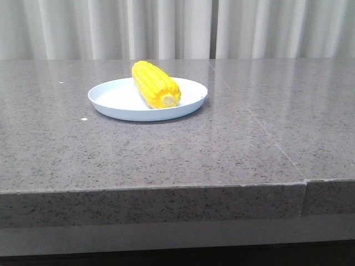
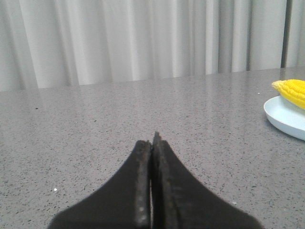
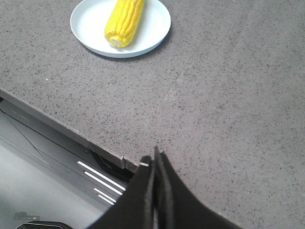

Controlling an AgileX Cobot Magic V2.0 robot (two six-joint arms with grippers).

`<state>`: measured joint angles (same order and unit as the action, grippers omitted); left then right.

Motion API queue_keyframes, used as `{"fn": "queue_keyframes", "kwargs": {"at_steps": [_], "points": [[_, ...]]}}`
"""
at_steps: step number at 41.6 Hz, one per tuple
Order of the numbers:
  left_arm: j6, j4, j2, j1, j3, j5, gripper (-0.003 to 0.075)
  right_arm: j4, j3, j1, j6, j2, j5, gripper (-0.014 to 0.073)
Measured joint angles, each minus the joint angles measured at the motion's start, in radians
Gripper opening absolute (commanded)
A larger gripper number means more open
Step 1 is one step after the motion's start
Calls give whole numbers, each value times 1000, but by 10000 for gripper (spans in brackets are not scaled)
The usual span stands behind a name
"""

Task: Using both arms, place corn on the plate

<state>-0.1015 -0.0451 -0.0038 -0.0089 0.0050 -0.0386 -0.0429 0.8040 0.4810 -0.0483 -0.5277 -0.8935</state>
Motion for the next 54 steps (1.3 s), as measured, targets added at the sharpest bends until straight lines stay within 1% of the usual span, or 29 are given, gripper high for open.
{"fn": "queue_keyframes", "kwargs": {"at_steps": [3, 5, 11, 18, 23, 28, 33, 39, 49, 54], "points": [[0, 0, 0, 0, 0, 0, -20, 0, -26, -5, 0, 17, 19, -68], [0, 0, 0, 0, 0, 0, -20, 0, -59, -29, 0, 45, 52, -68], [0, 0, 0, 0, 0, 0, -20, 0, -238, -162, 0, 171, 250, -68], [0, 0, 0, 0, 0, 0, -20, 0, -485, -336, 0, 383, 470, -68], [0, 0, 0, 0, 0, 0, -20, 0, -638, -394, 0, 497, 580, -68], [0, 0, 0, 0, 0, 0, -20, 0, -763, -403, 0, 535, 685, -68], [0, 0, 0, 0, 0, 2, -20, 0, -826, -403, 0, 538, 756, -68], [0, 0, 0, 0, 0, 2, -20, 0, -831, -403, 0, 538, 791, -68], [0, 0, 0, 0, 0, 2, -20, -5, -831, -403, 2, 538, 804, -68], [0, 0, 0, 0, 0, 2, -20, -12, -831, -403, 48, 538, 833, -68]]}}
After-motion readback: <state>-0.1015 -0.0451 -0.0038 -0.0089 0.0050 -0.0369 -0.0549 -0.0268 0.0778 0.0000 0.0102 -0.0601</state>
